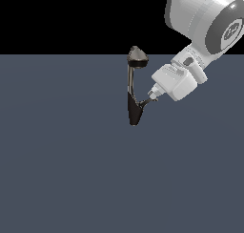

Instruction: Turn on the faucet by rotating a designated handle.

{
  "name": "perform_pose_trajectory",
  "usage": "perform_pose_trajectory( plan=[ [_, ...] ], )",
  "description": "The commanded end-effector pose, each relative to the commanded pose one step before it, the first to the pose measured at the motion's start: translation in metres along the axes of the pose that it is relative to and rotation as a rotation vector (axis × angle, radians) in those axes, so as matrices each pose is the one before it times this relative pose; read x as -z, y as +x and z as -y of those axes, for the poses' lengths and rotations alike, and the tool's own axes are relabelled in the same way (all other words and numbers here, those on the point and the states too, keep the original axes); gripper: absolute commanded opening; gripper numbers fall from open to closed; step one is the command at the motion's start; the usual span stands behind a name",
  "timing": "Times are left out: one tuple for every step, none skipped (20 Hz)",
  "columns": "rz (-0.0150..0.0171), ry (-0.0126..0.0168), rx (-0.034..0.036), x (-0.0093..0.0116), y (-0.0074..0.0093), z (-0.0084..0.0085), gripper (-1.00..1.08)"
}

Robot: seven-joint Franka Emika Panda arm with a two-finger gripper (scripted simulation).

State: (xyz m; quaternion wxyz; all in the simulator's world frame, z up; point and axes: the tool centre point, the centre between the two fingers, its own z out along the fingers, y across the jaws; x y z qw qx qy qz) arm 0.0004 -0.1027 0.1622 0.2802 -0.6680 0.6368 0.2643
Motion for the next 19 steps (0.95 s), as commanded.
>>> perform_pose_trajectory(
  plan=[
    [-0.00118, -0.00009, -0.00018, 0.00019, 0.00011, -0.00002, -1.00],
    [-0.00025, -0.00037, -0.00255, -0.00017, 0.00479, 0.00048, -1.00],
    [-0.00024, -0.00035, -0.00245, -0.00016, 0.00472, 0.00048, -1.00],
    [-0.00025, -0.00037, -0.00255, -0.00017, 0.00475, 0.00048, -1.00],
    [-0.00025, -0.00037, -0.00255, -0.00017, 0.00473, 0.00048, -1.00],
    [-0.00024, -0.00035, -0.00245, -0.00016, 0.00466, 0.00047, -1.00],
    [-0.00024, -0.00035, -0.00245, -0.00016, 0.00463, 0.00047, -1.00],
    [-0.00024, -0.00035, -0.00245, -0.00016, 0.00461, 0.00047, -1.00],
    [-0.00024, -0.00035, -0.00245, -0.00016, 0.00459, 0.00047, -1.00],
    [-0.00024, -0.00035, -0.00245, -0.00016, 0.00457, 0.00047, -1.00],
    [-0.00023, -0.00033, -0.00236, -0.00015, 0.00449, 0.00047, -1.00],
    [-0.00023, -0.00033, -0.00236, -0.00015, 0.00447, 0.00047, -1.00],
    [-0.00024, -0.00034, -0.00245, -0.00015, 0.00450, 0.00047, -1.00],
    [-0.00022, -0.00031, -0.00226, -0.00013, 0.00437, 0.00047, -1.00],
    [-0.00023, -0.00032, -0.00236, -0.00014, 0.00440, 0.00047, -1.00],
    [-0.00023, -0.00032, -0.00236, -0.00014, 0.00437, 0.00047, -1.00],
    [-0.00022, -0.00030, -0.00226, -0.00013, 0.00429, 0.00047, -1.00],
    [-0.00023, -0.00031, -0.00236, -0.00013, 0.00431, 0.00048, -1.00],
    [0.00000, 0.00000, 0.00000, 0.00000, 0.00000, 0.00000, -1.00]
  ],
)
